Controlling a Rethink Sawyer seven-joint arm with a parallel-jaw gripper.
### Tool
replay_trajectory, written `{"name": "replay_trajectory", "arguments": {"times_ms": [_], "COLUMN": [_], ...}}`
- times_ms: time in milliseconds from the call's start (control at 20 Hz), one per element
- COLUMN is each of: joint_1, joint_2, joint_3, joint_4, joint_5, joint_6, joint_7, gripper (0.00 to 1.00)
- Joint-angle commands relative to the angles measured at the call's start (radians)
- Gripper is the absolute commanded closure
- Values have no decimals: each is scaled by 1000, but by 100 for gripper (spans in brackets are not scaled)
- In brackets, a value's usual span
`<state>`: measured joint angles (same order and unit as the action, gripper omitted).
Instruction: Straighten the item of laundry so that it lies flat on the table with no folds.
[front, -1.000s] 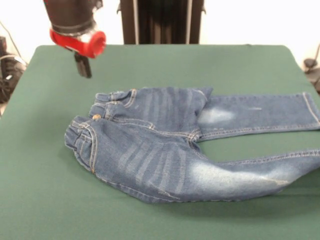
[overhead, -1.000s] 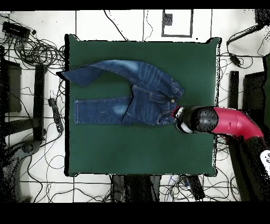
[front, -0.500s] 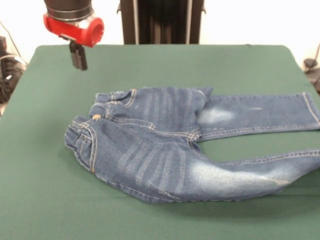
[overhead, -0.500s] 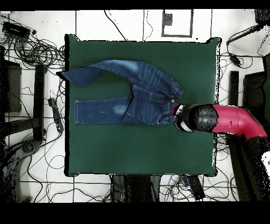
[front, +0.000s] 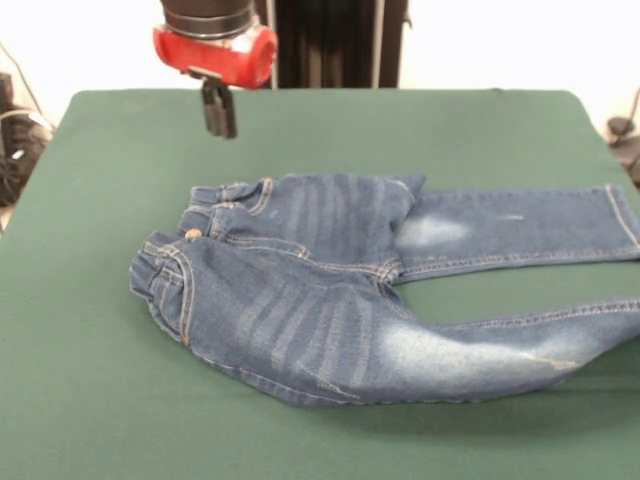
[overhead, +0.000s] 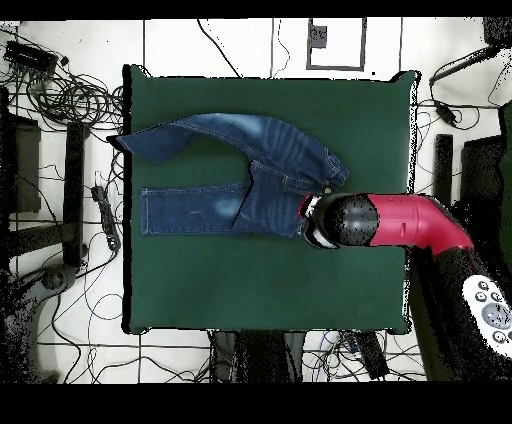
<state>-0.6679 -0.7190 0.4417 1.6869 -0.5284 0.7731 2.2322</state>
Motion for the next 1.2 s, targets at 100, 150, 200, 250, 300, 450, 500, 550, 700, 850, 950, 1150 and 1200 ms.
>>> {"name": "replay_trajectory", "arguments": {"times_ms": [100,150,200,250,300,450,500,550,700,850,950,1150,1200], "joint_1": [75,84,94,106,118,132,133,138,149,152,157,161,160], "joint_2": [30,51,72,89,104,143,156,162,181,204,221,273,289], "joint_3": [61,51,42,28,13,-3,-7,-11,-16,-7,-7,-5,-4], "joint_4": [89,83,77,76,65,47,42,39,20,-2,-21,-82,-100], "joint_5": [37,40,44,32,13,3,7,4,-4,1,0,-8,-14], "joint_6": [-67,-59,-51,-79,-102,-100,-103,-112,-121,-112,-109,-101,-104], "joint_7": [-16,-6,5,25,36,33,35,38,27,4,-3,-26,-36], "gripper": [100,100,100,100,100,100,100,100,100,100,100,100,100]}}
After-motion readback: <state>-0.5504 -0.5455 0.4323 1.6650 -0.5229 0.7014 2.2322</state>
